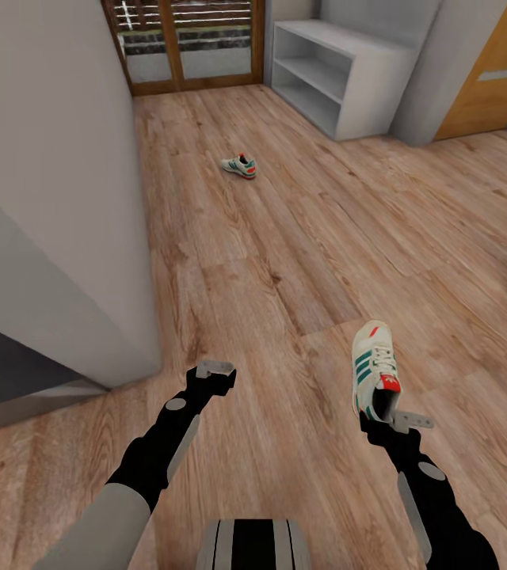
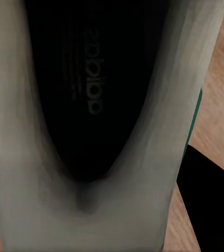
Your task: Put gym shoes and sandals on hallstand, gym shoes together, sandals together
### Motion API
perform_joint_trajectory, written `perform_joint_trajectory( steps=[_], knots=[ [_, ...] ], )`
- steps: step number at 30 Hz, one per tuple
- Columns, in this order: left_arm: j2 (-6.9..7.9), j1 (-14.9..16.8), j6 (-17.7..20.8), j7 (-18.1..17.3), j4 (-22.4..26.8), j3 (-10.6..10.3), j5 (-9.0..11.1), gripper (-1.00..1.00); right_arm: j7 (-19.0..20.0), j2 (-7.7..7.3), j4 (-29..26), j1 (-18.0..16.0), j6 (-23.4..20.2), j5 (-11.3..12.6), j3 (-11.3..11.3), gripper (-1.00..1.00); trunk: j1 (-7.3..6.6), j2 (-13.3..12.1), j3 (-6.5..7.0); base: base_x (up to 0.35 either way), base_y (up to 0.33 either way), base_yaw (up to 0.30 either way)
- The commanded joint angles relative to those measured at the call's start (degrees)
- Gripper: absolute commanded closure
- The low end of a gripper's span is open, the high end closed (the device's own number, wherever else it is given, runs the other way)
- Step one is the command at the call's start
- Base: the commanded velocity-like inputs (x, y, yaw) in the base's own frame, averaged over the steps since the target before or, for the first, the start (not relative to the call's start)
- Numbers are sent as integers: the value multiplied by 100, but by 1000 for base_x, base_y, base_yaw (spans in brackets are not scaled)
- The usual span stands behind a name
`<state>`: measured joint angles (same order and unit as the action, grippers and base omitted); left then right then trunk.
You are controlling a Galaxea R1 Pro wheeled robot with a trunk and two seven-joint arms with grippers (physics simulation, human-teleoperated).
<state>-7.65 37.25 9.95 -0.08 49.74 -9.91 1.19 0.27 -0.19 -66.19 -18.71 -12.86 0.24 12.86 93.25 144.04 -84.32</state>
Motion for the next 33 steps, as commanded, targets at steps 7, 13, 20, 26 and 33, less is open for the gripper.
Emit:
perform_joint_trajectory(
  steps=[7, 13, 20, 26, 33],
  knots=[
    [1, -6, 33, -1, 9, -2, 65, -100, -1, -2, -7, -1, -32, -34, -1, 100, -19, -8, 160, 0, 0, 0],
    [1, -3, 33, -1, 9, -2, 298, -100, 0, 0, -8, -1, -32, -19, -2, 100, -34, -16, 338, 0, 0, 0],
    [1, -3, 33, -1, 9, -2, 363, -100, -1, 1, -8, -1, -32, -15, -1, 100, -52, -26, 558, 0, 0, 0],
    [1, -5, 33, -1, 9, -2, 371, -100, -1, 0, -8, -1, -32, -15, -2, 100, -68, -34, 747, 0, 0, 0],
    [1, -6, 33, -1, 9, -2, 373, -100, -1, 1, -8, -1, -32, -8, 1, 100, -86, -43, 968, 0, 0, 0]
  ],
)
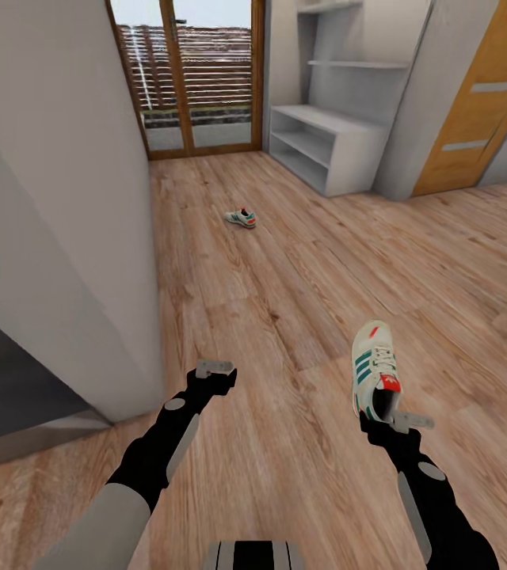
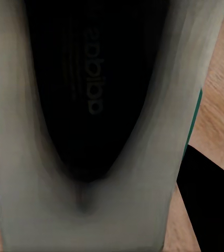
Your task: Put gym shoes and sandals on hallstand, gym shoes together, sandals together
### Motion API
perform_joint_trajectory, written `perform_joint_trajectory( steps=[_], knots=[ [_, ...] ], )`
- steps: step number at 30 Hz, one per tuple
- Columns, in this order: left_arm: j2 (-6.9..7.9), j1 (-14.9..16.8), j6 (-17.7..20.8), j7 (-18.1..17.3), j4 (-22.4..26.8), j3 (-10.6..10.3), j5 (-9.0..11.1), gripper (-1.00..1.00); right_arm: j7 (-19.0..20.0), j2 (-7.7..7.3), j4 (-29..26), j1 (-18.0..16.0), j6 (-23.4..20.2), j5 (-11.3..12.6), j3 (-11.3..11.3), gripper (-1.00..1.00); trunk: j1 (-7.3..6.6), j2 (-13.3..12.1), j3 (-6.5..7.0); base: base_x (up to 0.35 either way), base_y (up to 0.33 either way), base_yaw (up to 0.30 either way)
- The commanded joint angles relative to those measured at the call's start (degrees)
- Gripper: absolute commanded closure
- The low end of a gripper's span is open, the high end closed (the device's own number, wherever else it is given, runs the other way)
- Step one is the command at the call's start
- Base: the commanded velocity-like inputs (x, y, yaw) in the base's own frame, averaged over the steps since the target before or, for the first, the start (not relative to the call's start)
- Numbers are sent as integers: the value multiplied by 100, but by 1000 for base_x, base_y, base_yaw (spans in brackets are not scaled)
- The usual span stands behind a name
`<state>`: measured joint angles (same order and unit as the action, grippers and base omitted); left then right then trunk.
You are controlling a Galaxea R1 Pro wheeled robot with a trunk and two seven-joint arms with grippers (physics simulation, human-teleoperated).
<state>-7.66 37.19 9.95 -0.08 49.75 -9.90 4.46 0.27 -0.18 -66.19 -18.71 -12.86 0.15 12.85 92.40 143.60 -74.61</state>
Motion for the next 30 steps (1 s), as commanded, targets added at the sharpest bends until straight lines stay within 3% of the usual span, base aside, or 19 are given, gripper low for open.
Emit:
perform_joint_trajectory(
  steps=[1, 30],
  knots=[
    [1, 2, 33, -1, 8, -3, 46, -100, -1, 0, -8, -1, -32, 2, 4, 100, -3, 0, 28, 0, 0, 0],
    [1, 4, 33, -1, 8, -3, 47, -100, -1, 0, -8, -1, -32, 3, 2, 100, -117, -118, 935, 0, 0, 0]
  ],
)
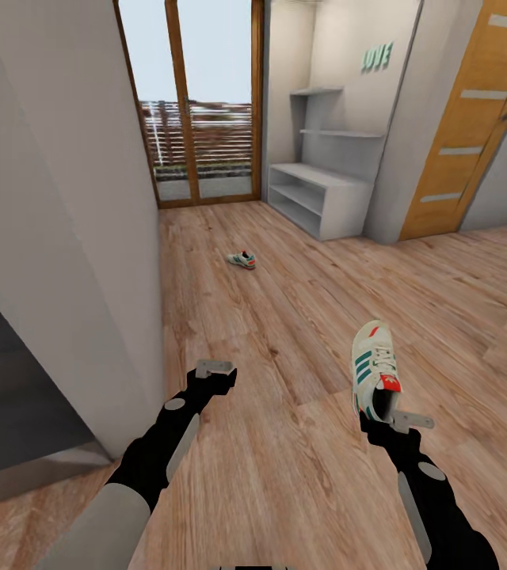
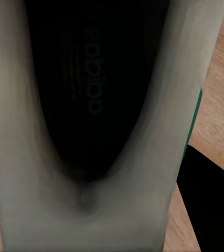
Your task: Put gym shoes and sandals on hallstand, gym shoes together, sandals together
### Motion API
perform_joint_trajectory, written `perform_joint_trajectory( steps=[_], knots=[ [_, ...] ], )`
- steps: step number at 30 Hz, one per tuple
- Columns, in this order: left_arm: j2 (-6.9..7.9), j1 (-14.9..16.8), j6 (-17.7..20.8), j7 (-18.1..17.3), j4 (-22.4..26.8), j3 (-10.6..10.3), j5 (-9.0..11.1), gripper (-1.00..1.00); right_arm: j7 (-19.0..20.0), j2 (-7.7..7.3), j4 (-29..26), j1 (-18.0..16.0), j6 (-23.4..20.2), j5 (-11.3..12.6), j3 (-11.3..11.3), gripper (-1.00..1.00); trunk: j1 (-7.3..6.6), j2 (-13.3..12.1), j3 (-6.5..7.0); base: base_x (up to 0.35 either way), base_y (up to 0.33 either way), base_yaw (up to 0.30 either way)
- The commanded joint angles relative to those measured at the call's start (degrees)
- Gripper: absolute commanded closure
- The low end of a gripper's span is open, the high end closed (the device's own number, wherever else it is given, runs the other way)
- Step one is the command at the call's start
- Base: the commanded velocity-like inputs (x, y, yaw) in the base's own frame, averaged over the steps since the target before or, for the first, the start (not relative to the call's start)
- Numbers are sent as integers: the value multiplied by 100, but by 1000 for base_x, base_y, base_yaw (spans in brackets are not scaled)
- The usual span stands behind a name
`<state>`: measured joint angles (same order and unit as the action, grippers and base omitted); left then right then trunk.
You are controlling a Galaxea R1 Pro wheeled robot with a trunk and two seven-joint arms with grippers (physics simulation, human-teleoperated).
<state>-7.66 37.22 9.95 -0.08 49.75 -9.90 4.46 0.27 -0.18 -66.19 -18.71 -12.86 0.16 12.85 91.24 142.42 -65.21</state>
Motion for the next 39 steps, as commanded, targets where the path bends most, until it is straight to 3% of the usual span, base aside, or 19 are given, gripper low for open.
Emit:
perform_joint_trajectory(
  steps=[1, 6, 20, 39],
  knots=[
    [1, 1, 33, -1, 8, -3, 46, -100, 0, 0, -8, -1, -32, 1, 4, 100, -24, -40, 23, 0, 0, 0],
    [1, 0, 33, -1, 8, -3, 46, -100, -1, 0, -8, -1, -32, 1, 1, 100, -133, -240, 160, 0, 0, 0],
    [1, -3, 33, -1, 8, -11, 46, -100, -1, -1, -8, -1, -32, 1, 1, 100, -133, -240, 292, 25, 0, 0],
    [1, 1, 34, -1, 8, -12, 46, -100, -1, 1, -8, -1, -32, 1, 0, 100, -133, -240, 461, 334, -89, 0]
  ],
)
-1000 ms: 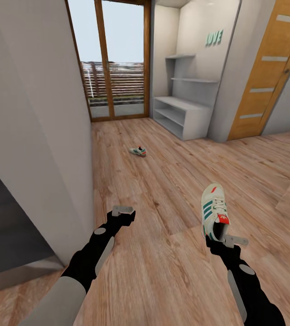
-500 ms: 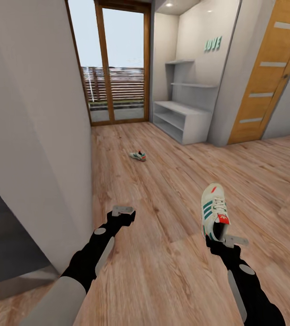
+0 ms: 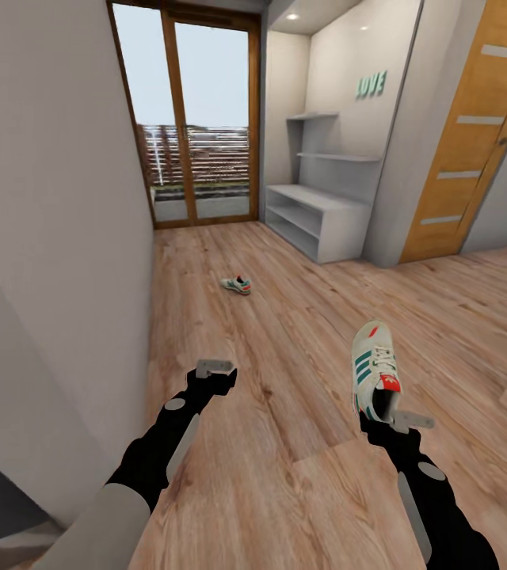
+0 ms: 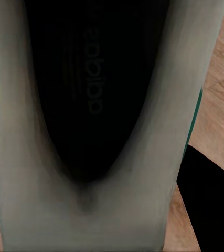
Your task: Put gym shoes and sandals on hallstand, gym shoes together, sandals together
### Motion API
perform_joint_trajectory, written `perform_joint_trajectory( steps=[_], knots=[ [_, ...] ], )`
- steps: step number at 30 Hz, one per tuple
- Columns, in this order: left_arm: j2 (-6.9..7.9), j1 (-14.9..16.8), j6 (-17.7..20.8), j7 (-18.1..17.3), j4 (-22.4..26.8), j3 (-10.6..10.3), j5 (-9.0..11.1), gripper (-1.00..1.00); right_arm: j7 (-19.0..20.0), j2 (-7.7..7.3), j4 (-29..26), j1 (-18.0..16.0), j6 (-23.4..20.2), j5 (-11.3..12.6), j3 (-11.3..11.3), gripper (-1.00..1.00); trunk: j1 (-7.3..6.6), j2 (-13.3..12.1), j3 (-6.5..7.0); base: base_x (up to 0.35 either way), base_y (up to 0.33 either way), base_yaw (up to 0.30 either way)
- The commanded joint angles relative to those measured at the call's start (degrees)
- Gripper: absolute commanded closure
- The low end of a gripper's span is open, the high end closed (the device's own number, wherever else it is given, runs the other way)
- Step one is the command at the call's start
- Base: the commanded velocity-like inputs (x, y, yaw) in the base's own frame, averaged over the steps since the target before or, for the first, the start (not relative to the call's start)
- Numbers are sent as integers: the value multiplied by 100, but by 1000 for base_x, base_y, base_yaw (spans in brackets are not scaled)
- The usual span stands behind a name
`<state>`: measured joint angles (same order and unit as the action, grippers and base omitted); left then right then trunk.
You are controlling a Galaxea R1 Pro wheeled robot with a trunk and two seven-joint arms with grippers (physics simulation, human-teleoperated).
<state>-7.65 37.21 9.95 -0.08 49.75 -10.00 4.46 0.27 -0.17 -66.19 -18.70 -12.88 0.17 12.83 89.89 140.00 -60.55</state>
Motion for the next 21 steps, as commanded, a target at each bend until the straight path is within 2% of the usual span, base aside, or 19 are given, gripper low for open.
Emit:
perform_joint_trajectory(
  steps=[1, 21],
  knots=[
    [0, 2, 34, -1, 9, -2, 48, -100, -1, 0, -8, -2, -30, 1, 1, 100, 2, 2, -2, 326, -213, 0],
    [0, 3, 34, -1, 7, -2, 55, -100, -1, 0, -8, -2, -30, 1, 0, 100, 2, 2, 3, 295, -259, 16]
  ],
)
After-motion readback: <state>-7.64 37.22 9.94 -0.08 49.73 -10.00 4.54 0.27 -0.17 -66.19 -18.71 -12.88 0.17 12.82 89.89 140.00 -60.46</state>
